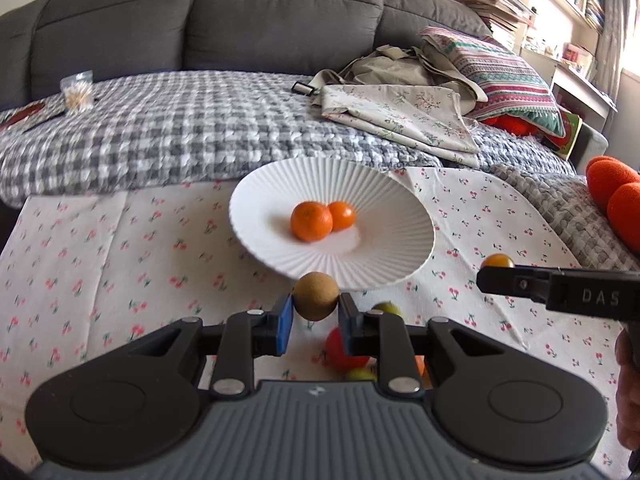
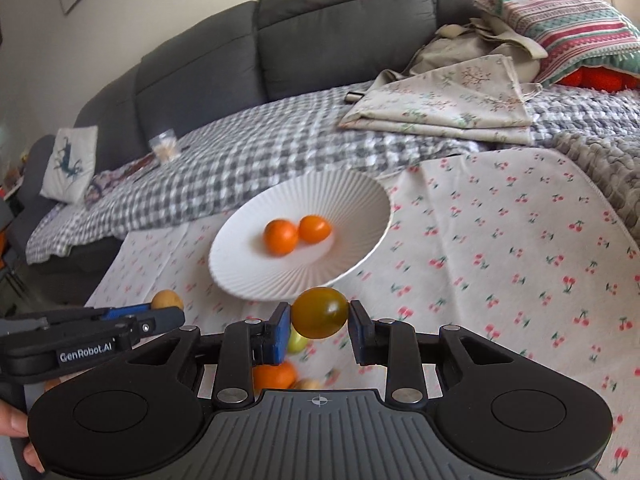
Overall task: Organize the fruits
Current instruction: 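Lower the kiwi and the yellow-green tomato into the bowl and open both grippers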
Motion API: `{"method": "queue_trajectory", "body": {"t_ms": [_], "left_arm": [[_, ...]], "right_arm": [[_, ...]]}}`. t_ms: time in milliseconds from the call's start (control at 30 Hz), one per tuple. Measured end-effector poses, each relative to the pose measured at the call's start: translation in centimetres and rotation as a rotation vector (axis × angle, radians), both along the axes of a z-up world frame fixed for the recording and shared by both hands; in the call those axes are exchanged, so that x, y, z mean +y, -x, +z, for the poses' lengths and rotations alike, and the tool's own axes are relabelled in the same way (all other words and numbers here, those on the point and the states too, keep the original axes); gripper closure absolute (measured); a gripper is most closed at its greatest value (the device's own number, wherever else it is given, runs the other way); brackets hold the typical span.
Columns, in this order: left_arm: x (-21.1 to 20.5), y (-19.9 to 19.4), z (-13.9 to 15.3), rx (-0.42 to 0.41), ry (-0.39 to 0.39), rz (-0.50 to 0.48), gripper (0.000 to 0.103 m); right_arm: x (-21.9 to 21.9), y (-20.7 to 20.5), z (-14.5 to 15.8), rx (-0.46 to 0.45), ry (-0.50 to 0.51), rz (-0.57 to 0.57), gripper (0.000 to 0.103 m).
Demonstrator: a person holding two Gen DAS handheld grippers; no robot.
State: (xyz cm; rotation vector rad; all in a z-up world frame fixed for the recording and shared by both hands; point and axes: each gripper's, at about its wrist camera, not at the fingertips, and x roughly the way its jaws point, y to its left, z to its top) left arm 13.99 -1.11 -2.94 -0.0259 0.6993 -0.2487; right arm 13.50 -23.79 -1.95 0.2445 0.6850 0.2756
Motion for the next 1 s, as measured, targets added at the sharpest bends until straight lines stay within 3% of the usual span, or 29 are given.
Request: {"method": "queue_trajectory", "body": {"t_ms": [700,1000], "left_arm": [[-2.7,-4.9,-2.5,-0.044,-0.087,-0.084,0.081],[-1.8,-7.2,-3.8,-0.016,-0.058,-0.062,0.08]], "right_arm": [[1.6,-5.1,-1.7,-0.013,0.021,0.039,0.074],[3.1,-6.8,-2.4,-0.034,0.046,0.062,0.073]]}}
